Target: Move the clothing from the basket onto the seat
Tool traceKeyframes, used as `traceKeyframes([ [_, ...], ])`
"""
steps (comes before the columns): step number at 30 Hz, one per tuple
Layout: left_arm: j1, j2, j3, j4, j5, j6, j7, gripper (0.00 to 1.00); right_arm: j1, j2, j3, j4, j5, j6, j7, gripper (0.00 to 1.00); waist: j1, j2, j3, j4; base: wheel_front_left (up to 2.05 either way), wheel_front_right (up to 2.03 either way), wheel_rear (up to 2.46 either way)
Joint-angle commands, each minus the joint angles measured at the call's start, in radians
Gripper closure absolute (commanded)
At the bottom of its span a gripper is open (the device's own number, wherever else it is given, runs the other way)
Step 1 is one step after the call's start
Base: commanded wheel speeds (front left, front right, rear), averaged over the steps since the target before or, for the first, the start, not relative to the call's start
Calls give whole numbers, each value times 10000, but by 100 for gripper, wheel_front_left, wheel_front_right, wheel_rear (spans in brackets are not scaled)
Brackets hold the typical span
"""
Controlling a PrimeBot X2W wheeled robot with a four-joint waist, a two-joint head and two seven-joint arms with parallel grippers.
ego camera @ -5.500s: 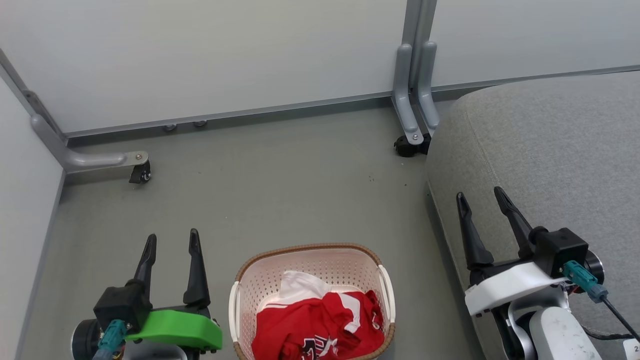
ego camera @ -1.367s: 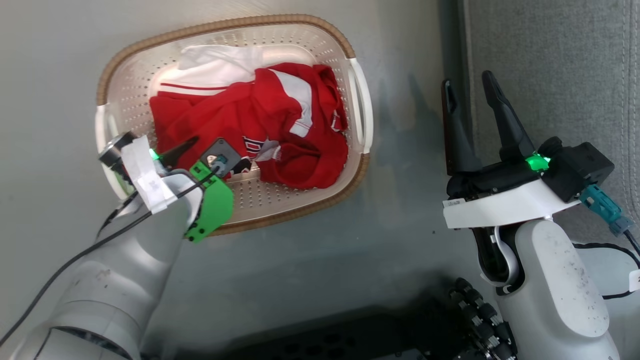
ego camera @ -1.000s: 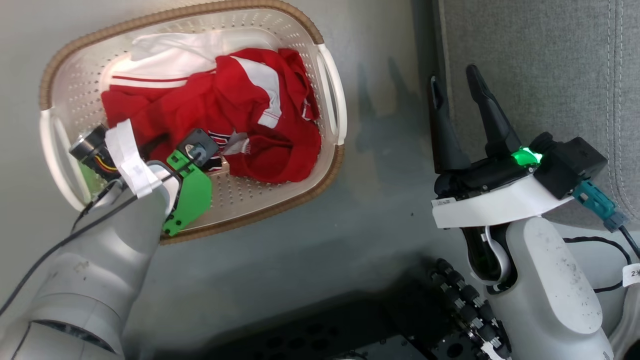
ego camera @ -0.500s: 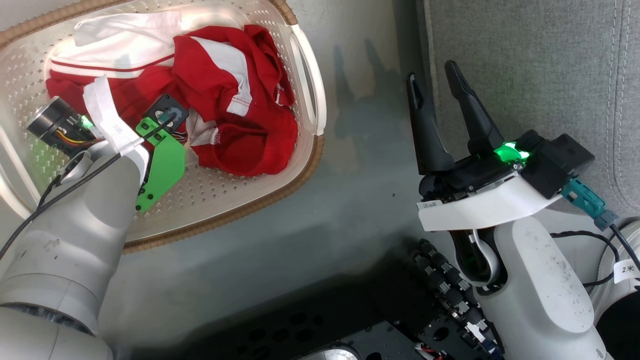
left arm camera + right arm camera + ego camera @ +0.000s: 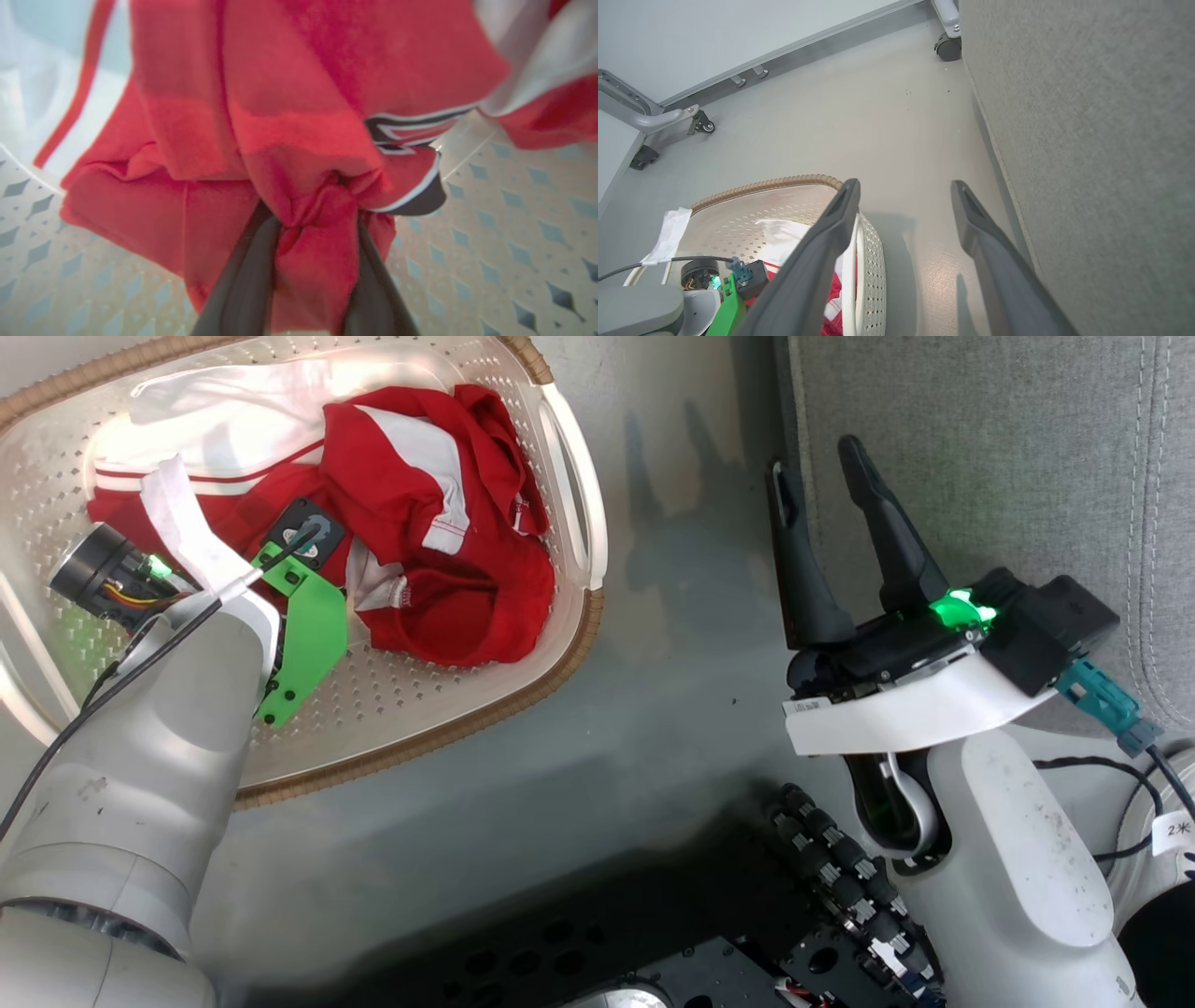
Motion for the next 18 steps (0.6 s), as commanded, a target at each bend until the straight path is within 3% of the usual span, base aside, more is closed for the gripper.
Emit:
traceKeyframes([
  [1, 86, 239, -19, 105, -48, 39, -18, 100, -102, -8, -35, 17, -72, 1, -31, 0, 0, 0, -131, 60, 0, 0, 0],
  [18, 1519, -529, 493, 59, -1233, 41, -1633, 100, 317, -12, -580, 694, -795, 1, -31, 0, 0, 0, -3187, 872, 0, 0, 0],
])
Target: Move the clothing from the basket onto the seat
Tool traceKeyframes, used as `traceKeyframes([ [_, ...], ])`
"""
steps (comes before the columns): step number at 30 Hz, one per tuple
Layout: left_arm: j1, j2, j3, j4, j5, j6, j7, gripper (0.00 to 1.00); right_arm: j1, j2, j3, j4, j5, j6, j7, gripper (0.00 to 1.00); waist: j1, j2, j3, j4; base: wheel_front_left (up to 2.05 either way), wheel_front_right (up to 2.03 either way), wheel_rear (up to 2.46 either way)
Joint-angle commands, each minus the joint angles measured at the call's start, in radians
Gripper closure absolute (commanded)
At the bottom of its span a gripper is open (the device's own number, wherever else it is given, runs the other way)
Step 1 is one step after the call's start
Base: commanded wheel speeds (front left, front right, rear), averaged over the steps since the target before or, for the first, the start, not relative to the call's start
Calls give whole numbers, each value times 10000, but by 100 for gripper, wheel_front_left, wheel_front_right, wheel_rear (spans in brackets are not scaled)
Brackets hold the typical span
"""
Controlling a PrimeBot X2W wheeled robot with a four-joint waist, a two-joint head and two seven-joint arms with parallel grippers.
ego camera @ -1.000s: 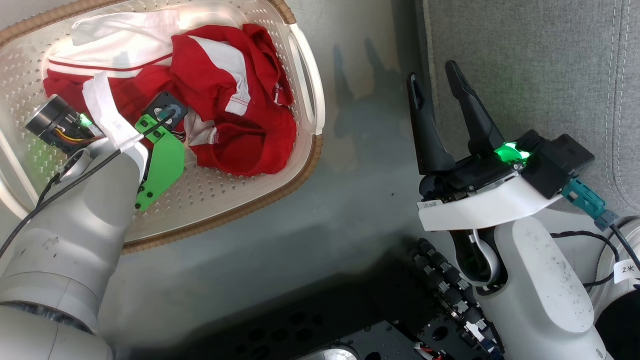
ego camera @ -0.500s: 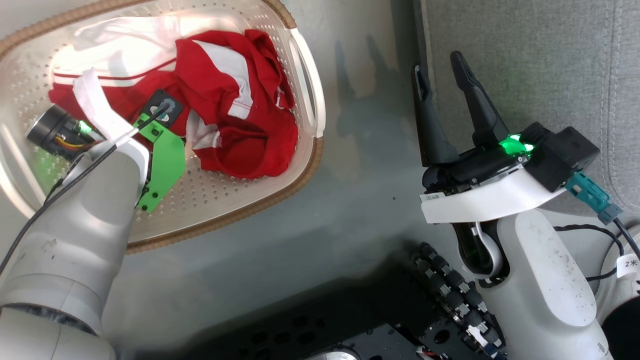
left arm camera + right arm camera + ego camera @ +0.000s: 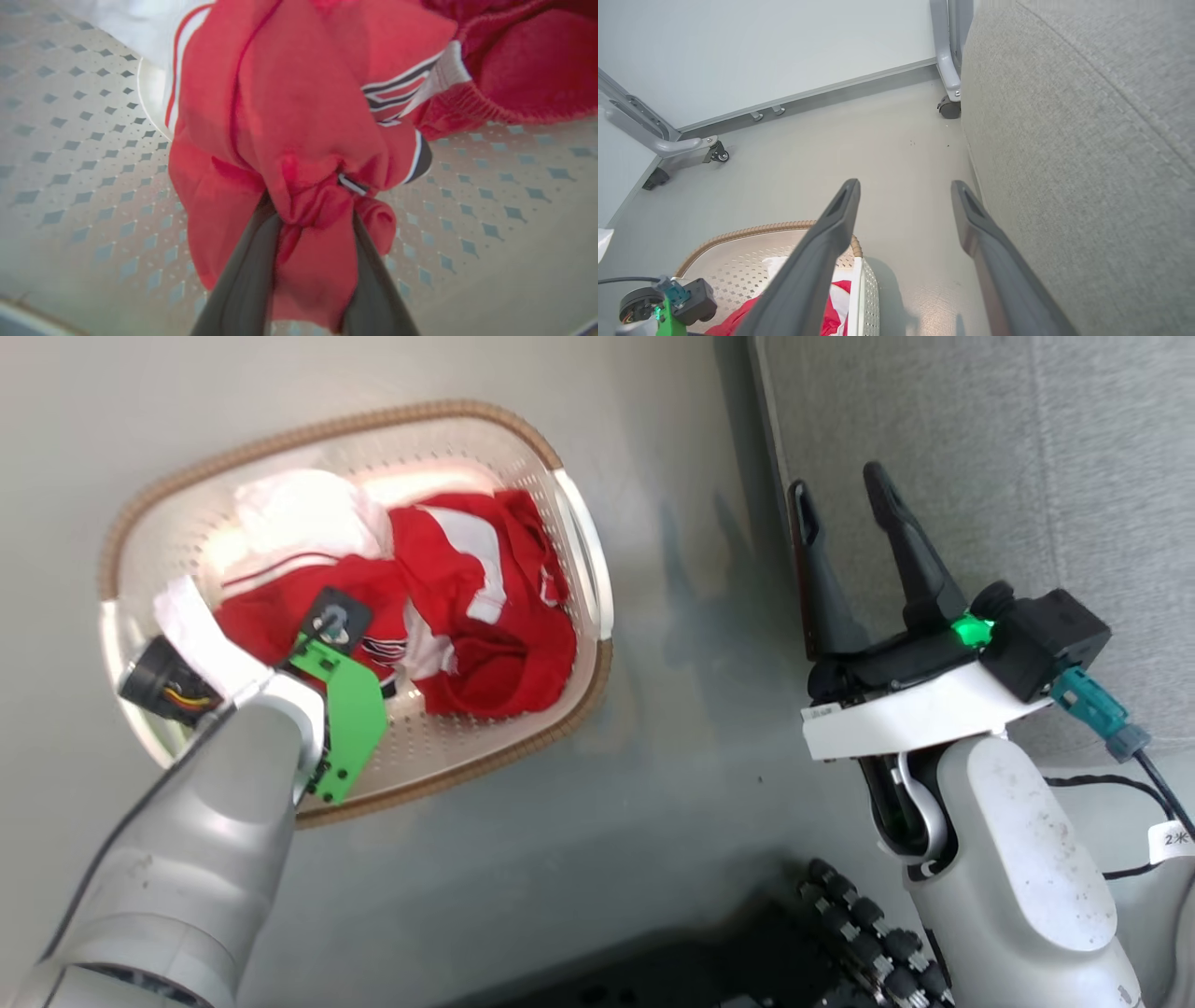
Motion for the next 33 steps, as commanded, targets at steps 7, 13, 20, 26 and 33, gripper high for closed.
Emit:
traceKeyframes([
  [7, 687, -279, 203, -12, -469, 80, -1514, 100, 627, -24, -106, 305, -224, 1, -33, 0, 0, 0, -2502, 734, 0, 0, 0],
  [13, 1137, -436, 464, -29, -869, 135, -2818, 100, 1156, -24, -54, 546, -359, 1, -33, 0, 0, 0, -3746, 1035, 0, 0, 0],
  [20, 1733, -584, 801, -188, -1357, 194, -3969, 100, 1853, -64, 43, 769, -343, 1, -33, 0, 0, 0, -5153, 1337, 0, 0, 0],
  [26, 2424, -574, 1237, -1370, -1788, 231, -4228, 100, 2468, -181, 112, 861, -292, 1, -33, 0, 0, 0, -6292, 1596, 0, 0, 0],
  [33, 4015, -167, 2268, -4830, -1867, 674, -4208, 100, 2929, -253, 271, 429, -319, 1, -33, 0, 0, 0, -7168, 1750, 0, 0, 0],
])
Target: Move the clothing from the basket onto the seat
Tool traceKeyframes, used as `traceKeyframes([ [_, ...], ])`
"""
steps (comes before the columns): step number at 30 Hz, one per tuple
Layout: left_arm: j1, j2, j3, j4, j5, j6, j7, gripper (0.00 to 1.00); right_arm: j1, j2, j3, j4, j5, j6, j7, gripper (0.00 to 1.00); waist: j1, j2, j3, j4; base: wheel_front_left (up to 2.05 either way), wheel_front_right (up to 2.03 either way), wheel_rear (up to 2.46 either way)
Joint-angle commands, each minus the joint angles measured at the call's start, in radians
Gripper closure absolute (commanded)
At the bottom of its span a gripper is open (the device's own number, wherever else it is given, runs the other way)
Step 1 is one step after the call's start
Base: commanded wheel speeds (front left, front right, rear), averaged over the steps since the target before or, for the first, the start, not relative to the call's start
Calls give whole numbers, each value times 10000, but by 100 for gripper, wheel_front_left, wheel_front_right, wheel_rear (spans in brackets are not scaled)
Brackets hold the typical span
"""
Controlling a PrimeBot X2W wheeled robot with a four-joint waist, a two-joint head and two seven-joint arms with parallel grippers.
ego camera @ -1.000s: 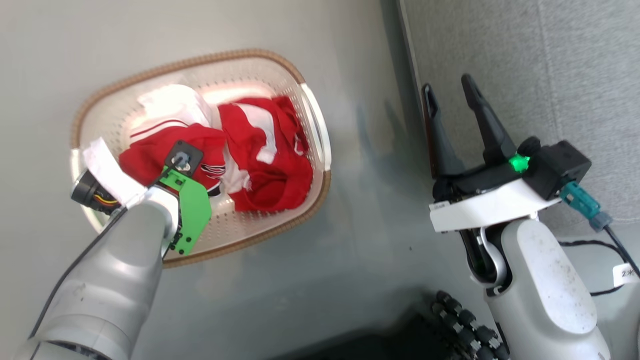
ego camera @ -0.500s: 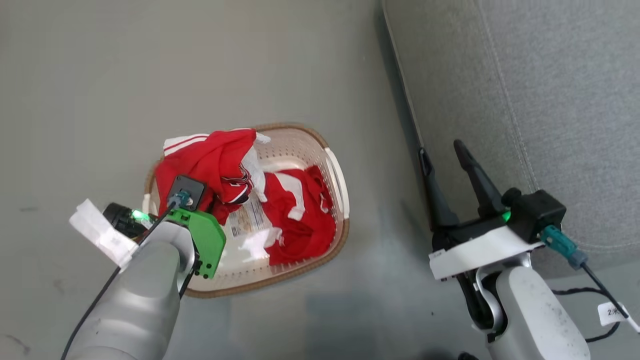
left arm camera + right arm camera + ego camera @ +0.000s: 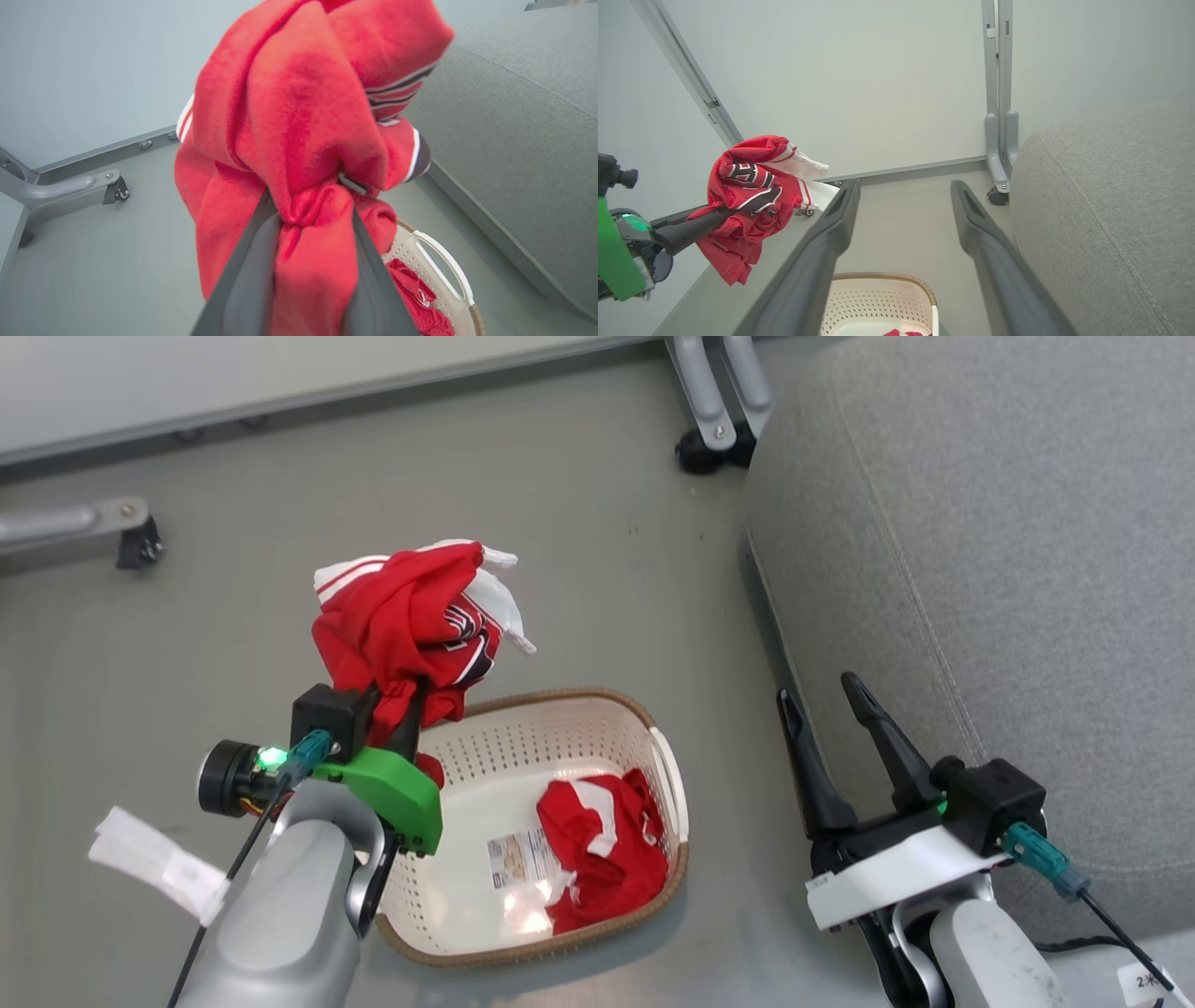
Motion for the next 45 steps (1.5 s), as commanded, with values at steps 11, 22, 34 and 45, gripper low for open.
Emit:
traceKeyframes([
  [11, 2578, -43, 2074, -4627, 386, 31, -35, 100, 841, -145, 352, -68, 52, 1, -31, 0, 1, 0, -1858, 414, 0, 0, 0],
  [22, 3798, -590, 2820, -7466, 1034, -609, -36, 100, 1017, -188, 557, -154, 123, 1, -31, 0, 1, 0, -2152, 173, 0, 0, 0],
  [34, 3885, -681, 1186, -8254, 627, -699, -37, 100, 1112, -233, 607, -225, 88, 1, -31, 0, 1, 0, -2140, 54, 0, 0, 0],
  [45, 3587, -451, 358, -8444, 445, -696, -37, 100, 1104, -187, 637, -185, 88, 1, -31, 0, 1, 0, -2086, 96, 0, 0, 0],
])
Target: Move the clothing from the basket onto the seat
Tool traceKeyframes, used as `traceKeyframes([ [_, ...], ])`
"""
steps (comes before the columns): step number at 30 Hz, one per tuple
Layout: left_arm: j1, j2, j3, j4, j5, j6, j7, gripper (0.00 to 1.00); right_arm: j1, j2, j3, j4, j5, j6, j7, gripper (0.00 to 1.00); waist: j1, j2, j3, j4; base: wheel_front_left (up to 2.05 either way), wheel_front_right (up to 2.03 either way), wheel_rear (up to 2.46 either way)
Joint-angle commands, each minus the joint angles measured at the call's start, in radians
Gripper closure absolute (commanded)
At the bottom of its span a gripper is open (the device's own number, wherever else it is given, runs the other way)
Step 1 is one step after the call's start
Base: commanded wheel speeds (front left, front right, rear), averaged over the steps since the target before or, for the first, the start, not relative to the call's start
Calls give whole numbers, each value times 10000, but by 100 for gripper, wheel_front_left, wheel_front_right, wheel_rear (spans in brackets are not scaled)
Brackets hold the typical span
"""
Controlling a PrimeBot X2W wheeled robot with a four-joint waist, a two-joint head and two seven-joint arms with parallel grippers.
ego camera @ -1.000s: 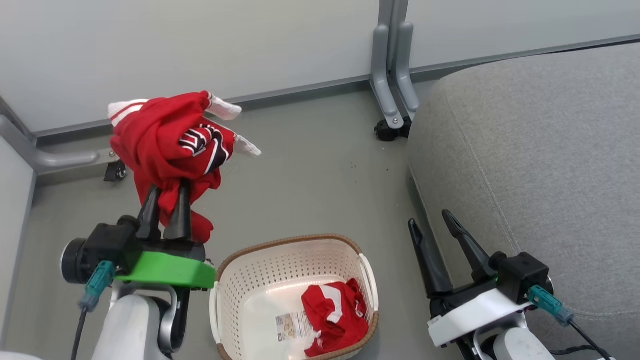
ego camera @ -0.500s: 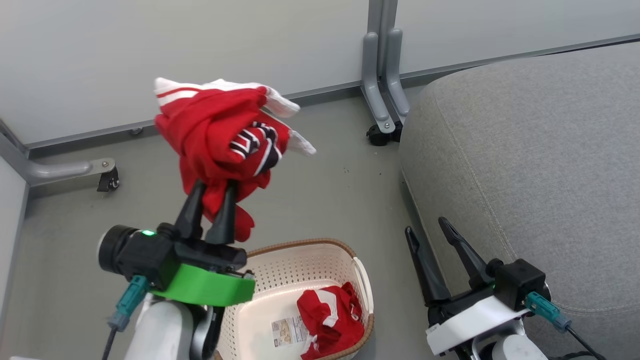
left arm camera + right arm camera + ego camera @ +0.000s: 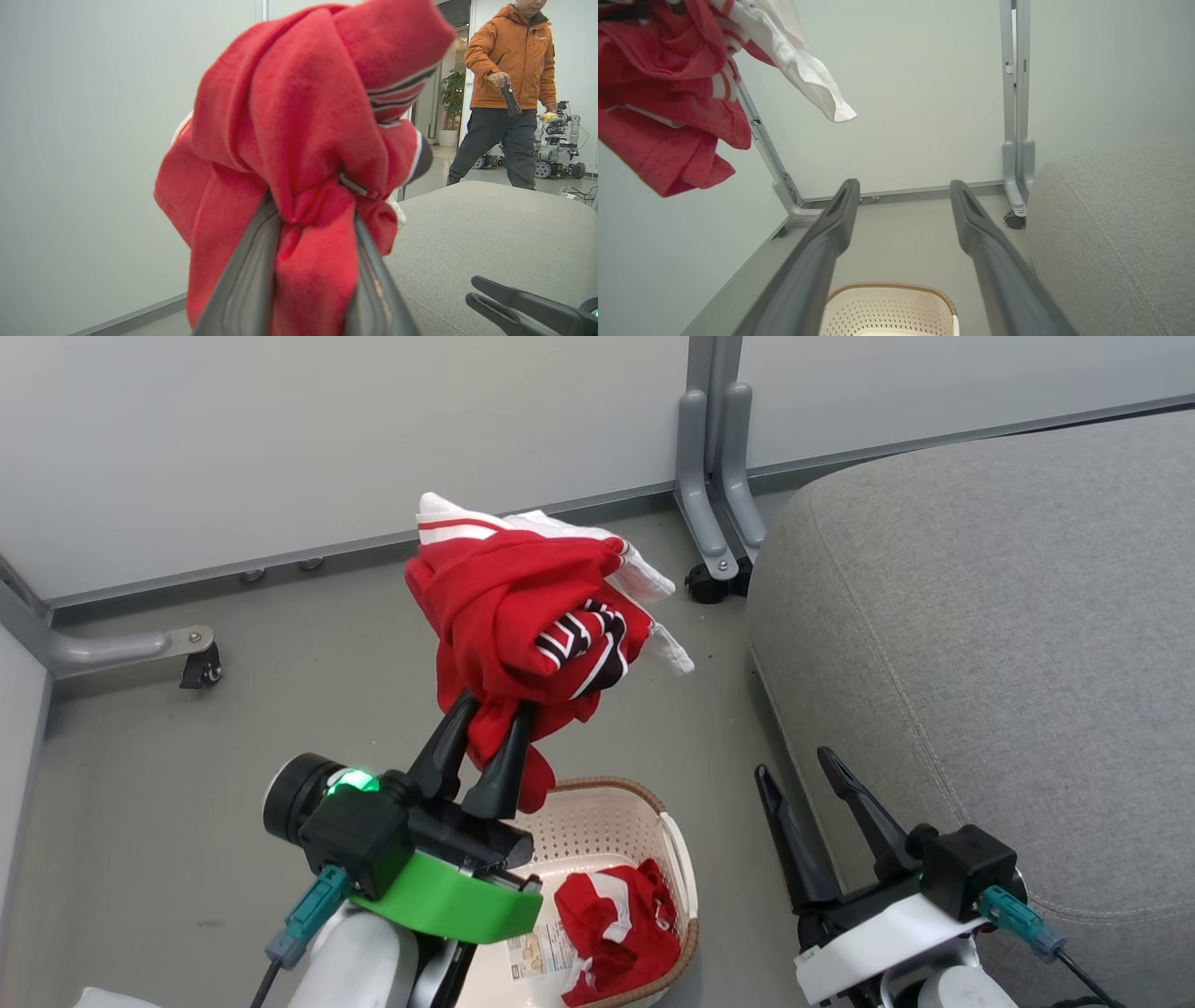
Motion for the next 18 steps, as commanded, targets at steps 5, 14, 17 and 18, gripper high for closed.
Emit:
traceKeyframes([
  [5, -62, 149, 116, 30, -182, -25, -33, 100, -103, -10, 18, 14, -75, 1, -31, 0, 1, 0, 19, -18, 0, 0, 0],
  [14, -62, 199, -83, 297, -282, -24, -33, 100, -399, -270, 410, -338, -500, 1, -31, 0, 1, 0, 109, -10, 0, 0, 0],
  [17, -70, 194, -126, 373, -279, -25, -33, 100, -504, -387, 579, -539, -658, 1, -31, 0, 1, 0, 133, 2, 0, 0, 0],
  [18, -76, 197, -149, 390, -288, -26, -33, 100, -549, -421, 612, -598, -700, 1, -31, 0, 1, 0, 134, 6, 0, 0, 0],
])
